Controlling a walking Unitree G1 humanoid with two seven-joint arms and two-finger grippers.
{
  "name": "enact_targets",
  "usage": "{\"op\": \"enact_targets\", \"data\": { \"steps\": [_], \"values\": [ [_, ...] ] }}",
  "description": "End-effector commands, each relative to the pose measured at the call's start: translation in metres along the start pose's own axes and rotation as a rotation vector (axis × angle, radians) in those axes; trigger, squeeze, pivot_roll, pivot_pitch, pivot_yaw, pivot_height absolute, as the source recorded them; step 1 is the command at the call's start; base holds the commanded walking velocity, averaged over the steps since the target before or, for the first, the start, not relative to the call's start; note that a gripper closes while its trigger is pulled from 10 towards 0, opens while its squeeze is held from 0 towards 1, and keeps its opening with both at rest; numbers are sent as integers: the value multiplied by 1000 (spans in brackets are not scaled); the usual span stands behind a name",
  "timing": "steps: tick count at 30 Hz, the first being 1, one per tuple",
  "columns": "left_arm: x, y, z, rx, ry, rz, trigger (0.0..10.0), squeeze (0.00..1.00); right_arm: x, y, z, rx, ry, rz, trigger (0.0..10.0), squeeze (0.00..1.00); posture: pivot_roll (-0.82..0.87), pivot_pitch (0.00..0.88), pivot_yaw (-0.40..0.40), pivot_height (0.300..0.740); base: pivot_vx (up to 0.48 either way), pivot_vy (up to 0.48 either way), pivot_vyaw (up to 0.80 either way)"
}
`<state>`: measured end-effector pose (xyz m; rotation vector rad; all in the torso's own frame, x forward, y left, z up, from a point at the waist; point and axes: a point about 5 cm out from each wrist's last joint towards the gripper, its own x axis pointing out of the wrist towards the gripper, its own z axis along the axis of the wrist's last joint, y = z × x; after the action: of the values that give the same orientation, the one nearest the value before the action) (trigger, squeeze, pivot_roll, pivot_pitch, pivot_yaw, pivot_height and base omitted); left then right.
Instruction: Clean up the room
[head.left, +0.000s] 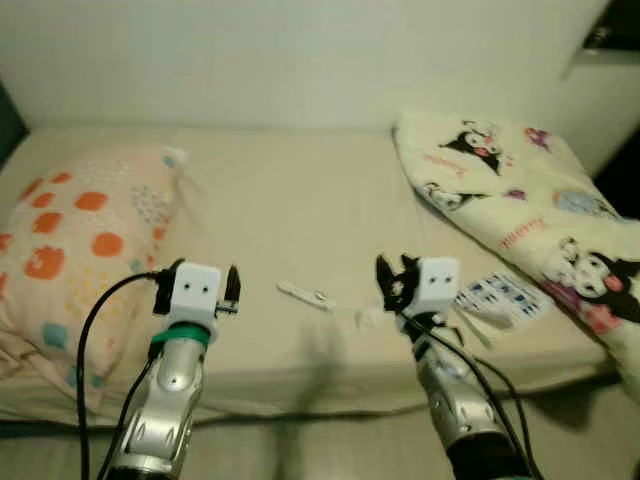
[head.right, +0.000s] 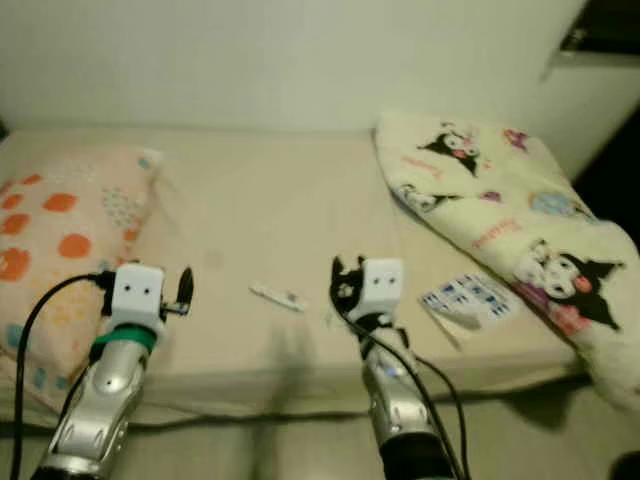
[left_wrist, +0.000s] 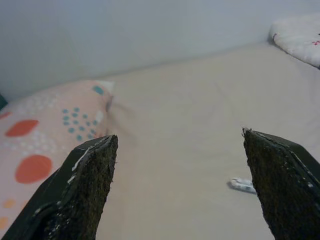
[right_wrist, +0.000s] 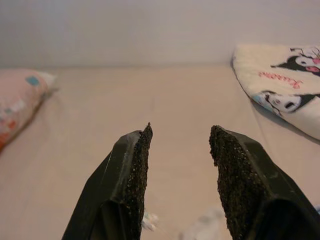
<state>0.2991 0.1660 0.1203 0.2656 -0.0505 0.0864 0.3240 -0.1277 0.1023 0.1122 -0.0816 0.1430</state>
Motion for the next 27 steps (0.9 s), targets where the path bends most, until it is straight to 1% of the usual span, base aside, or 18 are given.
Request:
{"op": "enact_targets", "data": {
  "steps": [1,3,4,6,16,22,25,27],
  "values": [
    [-3,-1,-6,11,21,0,10000,0,-3,2,-6,12,24,4,10000,0,123,37,-46,740,0,-296,0],
    [-3,-1,-6,10,23,2,10000,0,-4,2,-7,12,26,4,10000,0,123,37,-46,740,0,-142,0],
    [-3,0,-8,-17,32,10,10000,0,-4,2,-7,12,27,4,10000,0,123,37,-46,740,0,0,0],
    [-3,0,-9,-36,41,17,10000,0,-4,2,-7,12,27,4,10000,0,121,40,-45,740,0,124,0],
    [-4,2,-11,-36,45,24,10000,0,-5,1,-9,13,32,1,10000,0,121,42,-47,740,0,459,0],
    [-3,1,-12,-33,51,15,10000,0,-4,2,-9,15,30,3,10000,0,121,42,-46,740,0,0,0],
    [-3,0,-13,-13,50,2,10000,0,-4,3,-9,9,38,10,10000,0,120,41,-43,740,0,0,0],
    [-2,0,-13,-3,45,-2,10000,0,-4,0,-8,1,24,-9,10000,0,120,41,-43,740,435,0,0]
  ]
}}
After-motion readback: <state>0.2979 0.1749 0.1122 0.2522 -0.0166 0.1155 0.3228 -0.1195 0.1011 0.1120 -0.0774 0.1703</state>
